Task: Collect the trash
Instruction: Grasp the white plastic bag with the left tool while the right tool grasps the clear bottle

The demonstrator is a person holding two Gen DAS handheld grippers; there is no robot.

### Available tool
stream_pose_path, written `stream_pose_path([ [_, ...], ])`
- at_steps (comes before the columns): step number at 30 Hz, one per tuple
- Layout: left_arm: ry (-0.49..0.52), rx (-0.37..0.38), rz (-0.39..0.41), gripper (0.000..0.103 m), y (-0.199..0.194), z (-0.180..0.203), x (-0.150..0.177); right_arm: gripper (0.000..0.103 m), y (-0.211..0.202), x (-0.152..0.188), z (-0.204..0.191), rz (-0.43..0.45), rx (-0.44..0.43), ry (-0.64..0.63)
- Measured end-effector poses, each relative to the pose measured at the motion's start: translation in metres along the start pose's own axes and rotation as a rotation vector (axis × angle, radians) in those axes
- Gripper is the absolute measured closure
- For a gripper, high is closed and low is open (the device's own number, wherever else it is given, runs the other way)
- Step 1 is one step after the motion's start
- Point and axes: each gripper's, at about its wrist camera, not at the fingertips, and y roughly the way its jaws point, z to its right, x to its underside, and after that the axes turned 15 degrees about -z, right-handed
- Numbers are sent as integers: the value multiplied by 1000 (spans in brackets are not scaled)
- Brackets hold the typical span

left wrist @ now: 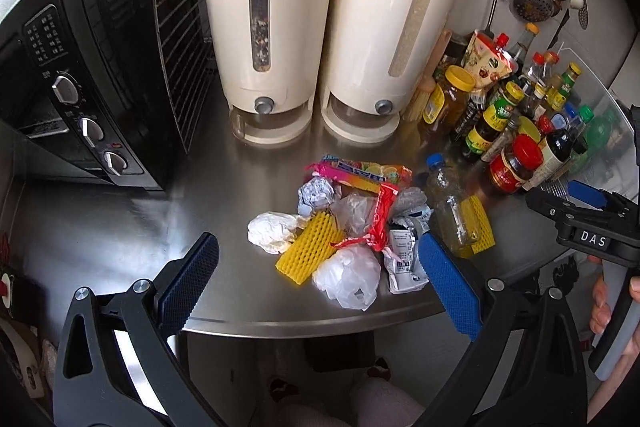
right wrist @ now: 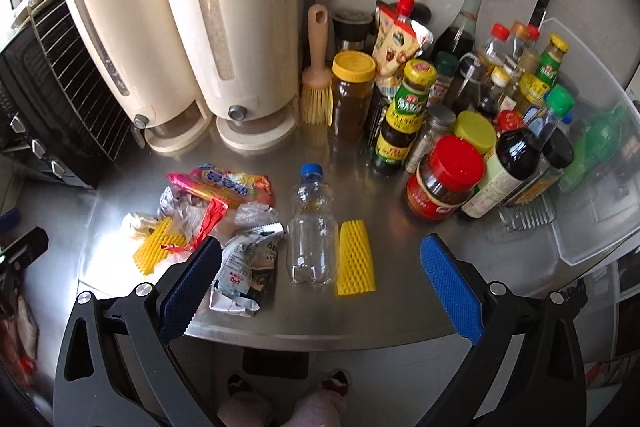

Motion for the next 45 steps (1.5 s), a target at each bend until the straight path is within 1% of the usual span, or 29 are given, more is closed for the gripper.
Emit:
stream_pose_path([
  [3, 11, 19, -64, 11, 25, 2, -4, 8, 23, -6, 4, -68, -65, 7],
  [5, 20, 5, -108, 15, 43, 4, -6, 8, 37, -11, 7, -106, -98, 9],
  [7, 36, -2, -137, 16, 56, 8, -7, 8, 50, -16, 9, -143, -116, 14],
  [8, 40, 7, -153, 17, 63, 9, -7, 8, 57, -18, 10, -165, -135, 16],
  [9, 41, 25, -172, 20, 69, 10, -7, 9, 66, -21, 11, -195, -157, 21],
  [10, 41, 41, -191, 22, 75, 10, -7, 15, 75, -23, 11, -227, -168, 21],
  [11, 42, 48, -209, 30, 82, 11, -8, 22, 83, -25, 11, -255, -173, 20],
  [12, 40, 46, -227, 34, 89, 11, -9, 33, 91, -27, 12, -282, -173, 22],
  [13, 34, 44, -240, 39, 95, 11, -9, 36, 98, -30, 12, -301, -168, 23],
  [14, 31, 45, -254, 45, 101, 11, -10, 37, 104, -31, 12, -315, -159, 21],
  [15, 29, 50, -269, 50, 106, 11, -10, 41, 109, -32, 11, -328, -154, 18],
  [16, 28, 60, -284, 52, 111, 11, -9, 44, 113, -33, 11, -341, -157, 18],
  [18, 32, 78, -305, 54, 119, 13, -7, 47, 118, -34, 11, -353, -161, 23],
  [21, 45, 96, -333, 56, 128, 16, -4, 46, 124, -35, 12, -354, -144, 28],
  [24, 49, 84, -354, 56, 138, 19, -3, 46, 129, -38, 12, -359, -132, 27],
  [28, 53, 91, -388, 56, 152, 24, 0, 46, 139, -43, 12, -380, -127, 26],
  [30, 57, 95, -410, 61, 160, 27, 2, 46, 146, -43, 13, -395, -132, 31],
  [31, 58, 97, -422, 66, 165, 29, 4, 46, 150, -43, 13, -403, -130, 33],
  [32, 58, 98, -430, 67, 169, 30, 4, 46, 154, -43, 12, -410, -128, 33],
  [33, 59, 98, -436, 67, 172, 31, 5, 43, 157, -43, 13, -417, -134, 34],
  [37, 64, 88, -452, 67, 184, 34, 5, 40, 166, -46, 13, -429, -131, 31],
  [42, 61, 95, -465, 65, 194, 35, 3, 39, 187, -48, 7, -465, -127, 33],
  [45, 66, 95, -468, 66, 200, 37, 2, 40, 195, -48, 4, -474, -123, 31],
])
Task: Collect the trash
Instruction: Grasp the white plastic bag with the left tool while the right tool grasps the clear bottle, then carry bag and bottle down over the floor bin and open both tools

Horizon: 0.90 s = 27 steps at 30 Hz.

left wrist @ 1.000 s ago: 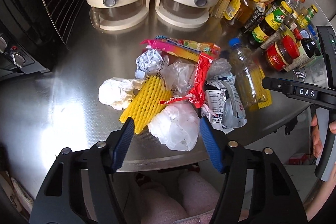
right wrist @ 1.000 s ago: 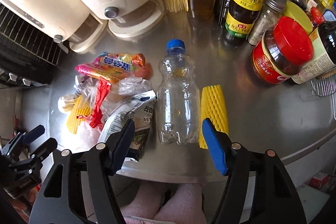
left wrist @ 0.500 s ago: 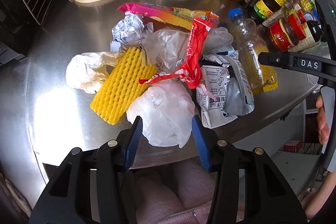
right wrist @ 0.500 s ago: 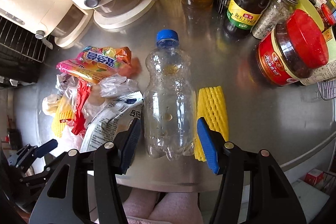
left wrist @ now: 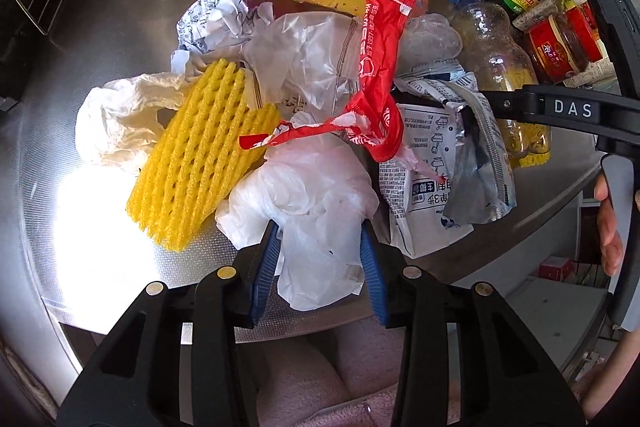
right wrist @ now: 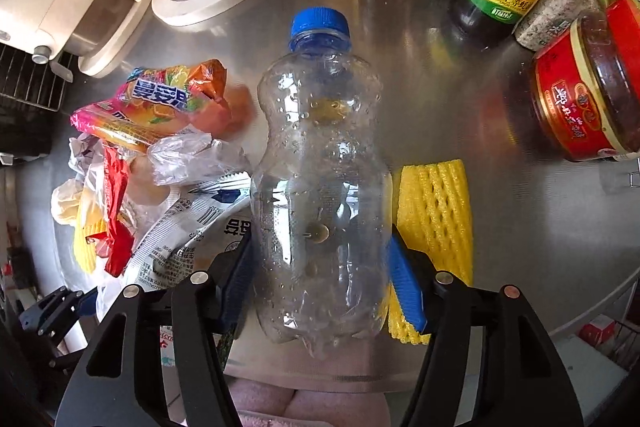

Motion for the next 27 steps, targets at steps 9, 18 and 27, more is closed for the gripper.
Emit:
stream_pose_path([
  [9, 2, -14, 34, 92, -16, -2, 10, 41, -26, 15, -1, 76, -7, 3],
  [18, 16, -46, 154, 93, -71, 9, 37, 41, -84, 50, -11, 200, -15, -12],
  [27, 37, -68, 259, 93, -119, 21, 70, 41, -130, 99, -24, 297, -33, -64],
])
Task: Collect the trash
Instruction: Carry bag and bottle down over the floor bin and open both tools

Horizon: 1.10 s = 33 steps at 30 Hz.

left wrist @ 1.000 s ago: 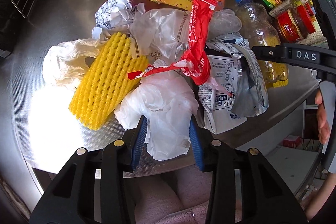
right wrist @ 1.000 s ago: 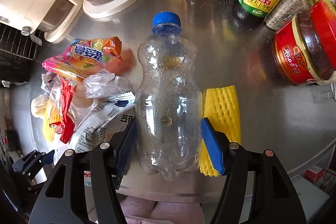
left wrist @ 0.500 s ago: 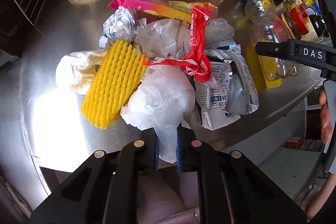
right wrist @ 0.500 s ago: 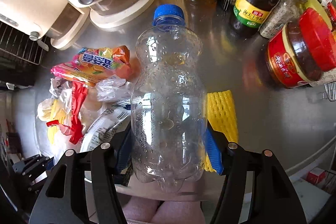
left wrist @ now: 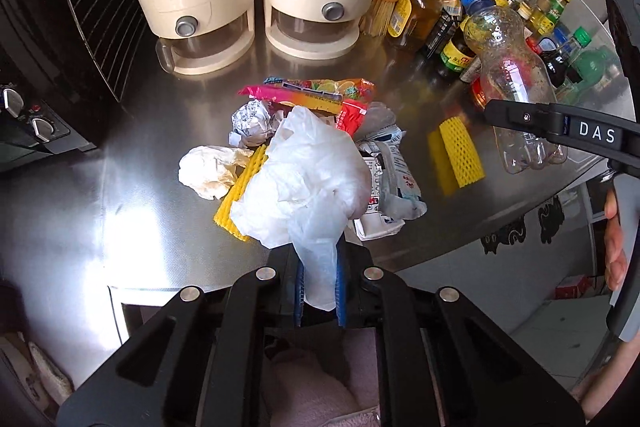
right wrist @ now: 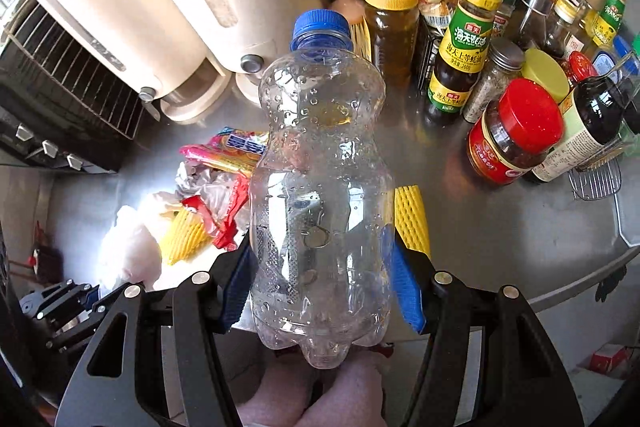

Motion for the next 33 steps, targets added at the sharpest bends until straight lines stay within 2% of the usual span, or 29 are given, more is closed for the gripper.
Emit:
stream_pose_path([
  [8, 10, -30, 66, 92, -26, 5, 47, 41, -23, 62, -15, 76, -32, -54],
  [15, 22, -11, 66, 92, -16, 6, 100, 41, -6, 136, -25, 69, -36, -132],
  [20, 38, 9, 18, 92, 17, 8, 140, 41, 31, 180, -23, 1, -68, -162],
  [24, 67, 19, -18, 93, 56, 11, 167, 41, 75, 209, -22, -92, -79, -180],
  [28, 72, 58, -79, 93, 103, 9, 183, 41, 126, 227, -16, -179, -78, -180],
  [33, 110, 78, -115, 93, 152, 14, 195, 41, 178, 235, -8, -208, -66, -154],
])
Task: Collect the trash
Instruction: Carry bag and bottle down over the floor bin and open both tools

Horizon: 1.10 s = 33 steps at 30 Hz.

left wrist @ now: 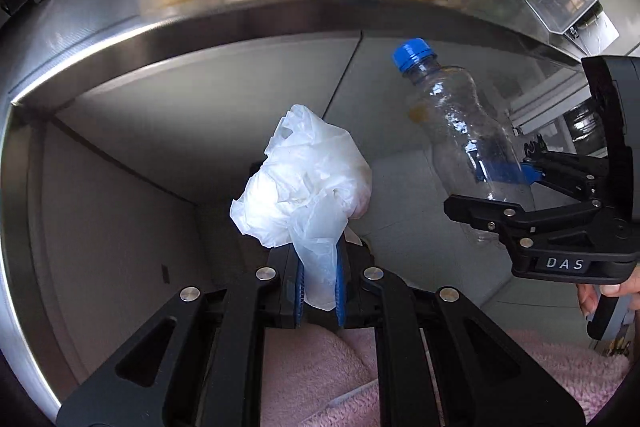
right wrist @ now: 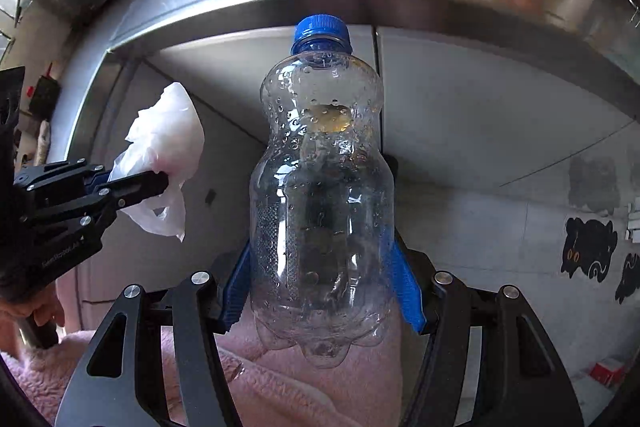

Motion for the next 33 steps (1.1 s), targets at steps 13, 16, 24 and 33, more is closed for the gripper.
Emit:
stream_pose_path([
  [13, -111, 89, -220, 93, 133, -34, -27, 41, 111, -34, 43, -176, -100, 182],
  [16, -112, 93, -248, 93, 155, -38, -34, 41, 133, -45, 51, -213, -117, 231],
  [24, -124, 101, -297, 93, 199, -44, -47, 41, 167, -69, 55, -242, -101, 286],
  [33, -130, 106, -303, 90, 213, -48, -60, 40, 178, -72, 69, -258, -125, 341],
])
